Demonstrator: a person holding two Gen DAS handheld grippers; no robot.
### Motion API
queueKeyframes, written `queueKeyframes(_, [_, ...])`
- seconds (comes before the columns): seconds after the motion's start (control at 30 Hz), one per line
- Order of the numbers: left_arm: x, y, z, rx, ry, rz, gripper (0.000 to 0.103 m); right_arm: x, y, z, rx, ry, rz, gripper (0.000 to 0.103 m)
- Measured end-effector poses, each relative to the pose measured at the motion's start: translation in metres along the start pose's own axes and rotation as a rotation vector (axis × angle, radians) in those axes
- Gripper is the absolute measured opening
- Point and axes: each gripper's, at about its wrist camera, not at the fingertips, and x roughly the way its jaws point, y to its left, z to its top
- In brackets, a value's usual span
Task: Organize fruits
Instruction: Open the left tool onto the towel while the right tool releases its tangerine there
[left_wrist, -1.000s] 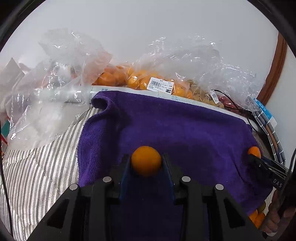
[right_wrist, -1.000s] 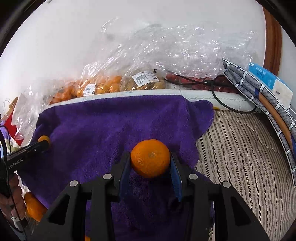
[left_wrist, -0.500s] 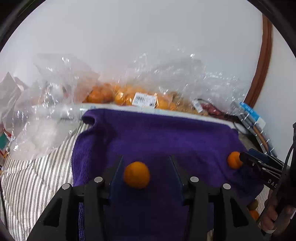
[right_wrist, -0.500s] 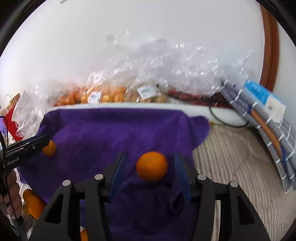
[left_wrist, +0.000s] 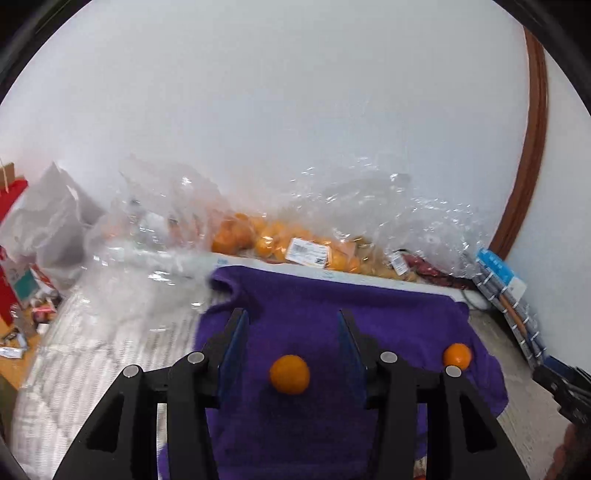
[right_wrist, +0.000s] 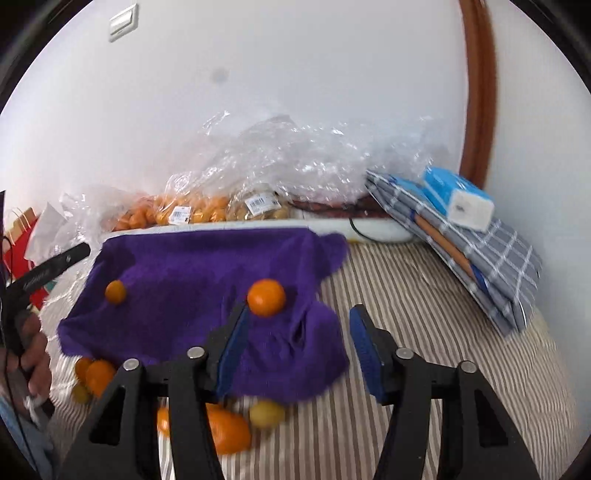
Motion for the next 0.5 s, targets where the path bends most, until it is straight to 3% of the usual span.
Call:
queueKeyframes(0.13, [-0.017, 0.006, -0.006, 0.01, 0.05, 0.02, 0.046, -0.01, -0.008, -0.02, 0.012, 0.026, 0.028, 0.059])
queueKeyframes(0.3, [-0.041, 0.021, -0.035, 0.005, 0.106, 0.046, 0.047, -0.004, -0.012, -0.046, 0.042, 0.078, 0.078, 0.059])
queueKeyframes(0.5, [-0.063, 0.033, -0.074, 0.006, 0.168, 0.065, 0.049, -0.009, 0.004, -0.066, 0.036, 0.081, 0.197, 0.059])
